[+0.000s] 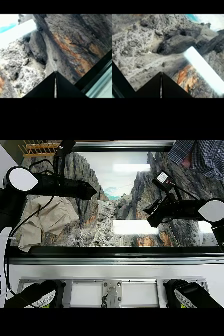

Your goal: Fold the clothes and pants, and hang the long-sleeved shirts on hangers.

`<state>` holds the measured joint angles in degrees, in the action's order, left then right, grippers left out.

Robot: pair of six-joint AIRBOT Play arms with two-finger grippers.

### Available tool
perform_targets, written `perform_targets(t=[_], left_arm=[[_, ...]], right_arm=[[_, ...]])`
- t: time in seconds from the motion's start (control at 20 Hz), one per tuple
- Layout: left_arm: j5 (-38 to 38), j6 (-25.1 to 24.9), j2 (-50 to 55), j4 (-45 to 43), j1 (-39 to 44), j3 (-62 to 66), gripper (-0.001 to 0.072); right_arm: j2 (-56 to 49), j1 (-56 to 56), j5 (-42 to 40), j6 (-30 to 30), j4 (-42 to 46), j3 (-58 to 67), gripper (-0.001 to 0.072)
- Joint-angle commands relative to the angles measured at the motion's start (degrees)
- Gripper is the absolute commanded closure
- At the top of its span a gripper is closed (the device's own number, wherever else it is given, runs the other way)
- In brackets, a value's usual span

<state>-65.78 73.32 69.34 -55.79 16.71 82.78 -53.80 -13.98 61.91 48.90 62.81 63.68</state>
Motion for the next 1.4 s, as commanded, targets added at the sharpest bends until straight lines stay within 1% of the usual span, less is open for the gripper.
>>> perform_targets(t=[0.0,0.25,0.35,0.4,0.45,0.5,0.55,0.6,0.65,0.75,0.85,0.95,1.05,1.1,1.15,1.25,1.35], left_arm=[[0.00,0.00,0.00,-0.02,0.02,-0.02,0.0703],[0.33,0.00,0.02,-0.02,0.02,-0.02,0.0703],[3.56,0.00,0.07,0.00,0.04,0.00,0.0703],[4.00,-0.02,0.09,-0.22,0.02,0.00,0.0702],[4.26,-0.50,0.09,-1.73,-0.20,0.00,0.0546],[4.85,-0.39,0.09,-5.09,-0.81,0.02,0.0038],[5.27,0.79,0.13,-10.93,-2.32,0.02,-0.0001],[5.31,3.10,0.15,-17.55,-4.35,0.00,-0.0001],[5.33,6.80,0.39,-25.97,-7.69,0.00,-0.0001],[4.68,9.70,2.01,-33.29,-14.53,0.00,0.0000],[3.19,10.38,5.07,-32.54,-21.59,0.00,0.0000],[2.75,13.70,9.29,-32.57,-27.52,0.00,-0.0001],[3.50,16.33,13.90,-32.50,-31.76,0.00,-0.0001],[3.85,16.50,16.13,-32.00,-33.16,0.00,-0.0001],[4.17,16.48,18.27,-29.68,-34.36,0.00,-0.0001],[5.40,16.09,22.58,-22.40,-36.13,0.00,0.0000],[8.07,14.97,25.86,-19.19,-36.33,0.00,0.0000]], right_arm=[[-0.04,-0.04,0.00,0.00,-0.02,0.04,0.0684],[-0.04,-0.04,0.00,0.00,-0.02,0.04,0.0684],[-0.04,-0.04,0.00,0.00,-0.02,0.04,0.0684],[-0.04,-0.04,0.00,0.00,-0.02,0.04,0.0684],[-0.04,-0.04,0.00,0.00,-0.02,0.04,0.0684],[-0.04,-0.04,0.00,0.00,-0.02,0.04,0.0684],[-0.04,-0.04,0.00,0.00,-0.02,0.04,0.0684],[-0.04,-0.04,0.00,0.00,-0.02,0.04,0.0684],[-0.04,-0.04,0.00,0.00,-0.02,0.04,0.0684],[-0.04,-0.04,0.00,0.00,0.00,0.04,0.0684],[-0.04,-0.04,0.00,0.00,0.00,0.04,0.0684],[-0.04,-0.04,0.00,0.00,0.00,0.04,0.0684],[-0.04,-0.04,0.00,0.00,0.00,0.04,0.0684],[-0.04,-0.04,0.00,0.00,-0.02,0.04,0.0684],[-0.04,-0.04,0.00,0.00,-0.02,0.04,0.0684],[-0.04,-0.04,0.00,0.00,-0.02,0.04,0.0684],[-0.04,-0.04,0.00,0.00,0.00,0.04,0.0684]])
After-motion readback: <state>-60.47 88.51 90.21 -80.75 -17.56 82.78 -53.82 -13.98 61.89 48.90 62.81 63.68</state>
